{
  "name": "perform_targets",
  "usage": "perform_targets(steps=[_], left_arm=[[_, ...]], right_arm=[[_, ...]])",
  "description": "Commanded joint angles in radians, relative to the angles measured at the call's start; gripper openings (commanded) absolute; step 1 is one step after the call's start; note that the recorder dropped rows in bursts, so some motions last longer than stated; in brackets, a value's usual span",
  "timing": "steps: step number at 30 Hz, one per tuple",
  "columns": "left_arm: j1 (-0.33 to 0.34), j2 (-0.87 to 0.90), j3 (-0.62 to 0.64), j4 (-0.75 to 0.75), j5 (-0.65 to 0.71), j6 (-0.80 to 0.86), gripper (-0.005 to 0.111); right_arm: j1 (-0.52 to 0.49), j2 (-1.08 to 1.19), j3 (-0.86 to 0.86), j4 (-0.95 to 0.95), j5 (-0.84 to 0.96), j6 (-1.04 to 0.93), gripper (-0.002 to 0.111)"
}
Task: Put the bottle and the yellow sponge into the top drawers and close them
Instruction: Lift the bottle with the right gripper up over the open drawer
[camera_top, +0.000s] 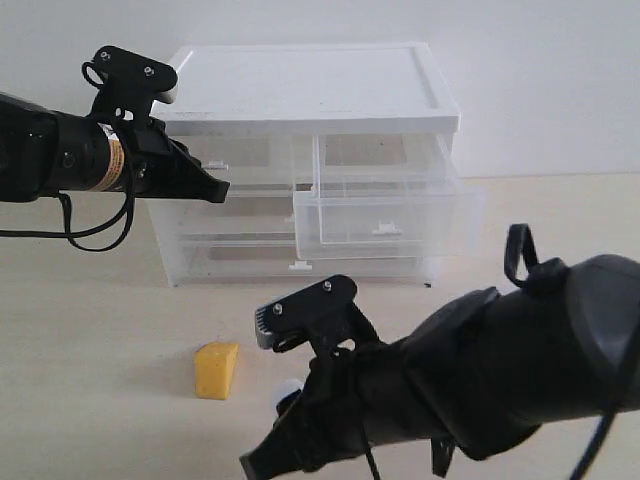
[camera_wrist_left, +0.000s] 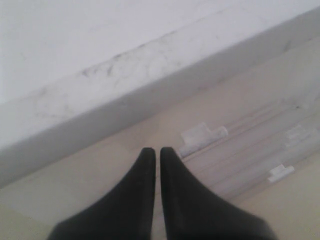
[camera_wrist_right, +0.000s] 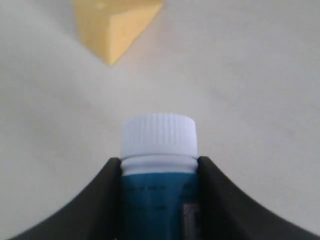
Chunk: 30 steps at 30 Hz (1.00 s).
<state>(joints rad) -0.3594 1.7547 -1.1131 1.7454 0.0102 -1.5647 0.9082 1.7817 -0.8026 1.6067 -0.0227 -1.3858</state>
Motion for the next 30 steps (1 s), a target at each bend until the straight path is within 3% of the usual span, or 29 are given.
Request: perform_targets(steps=[1, 7, 10, 21, 26, 30], left_arm=[[0.001, -0.003, 0.001, -0.001, -0.017, 0.001, 0.004], [0.001, -0.003, 0.001, -0.001, -0.017, 0.001, 0.004], [0.001, -0.003, 0.001, -0.001, -0.017, 0.001, 0.004], [0.001, -0.003, 0.001, -0.001, -0.017, 0.001, 0.004], [0.001, -0.003, 0.001, -0.001, -0.017, 0.001, 0.004], [0.001, -0.003, 0.001, -0.001, -0.017, 0.001, 0.004]], right_arm=[[-0.001, -0.121, 0.083, -0.042, 0.100, -0.011, 0.000], [-0.003, -0.377, 0.071, -0.094, 0.121, -0.014, 0.000], [-0.006, -0.449, 0.034, -0.137, 0.009, -0.014, 0.000], [-0.219, -0.454, -0.123, -0.155, 0.078, -0.036, 0.000], [-0.333, -0.443, -0.211, -0.305, 0.087, -0.064, 0.000], [-0.343, -0.356, -0.250, -0.489, 0.100, -0.064, 0.000]])
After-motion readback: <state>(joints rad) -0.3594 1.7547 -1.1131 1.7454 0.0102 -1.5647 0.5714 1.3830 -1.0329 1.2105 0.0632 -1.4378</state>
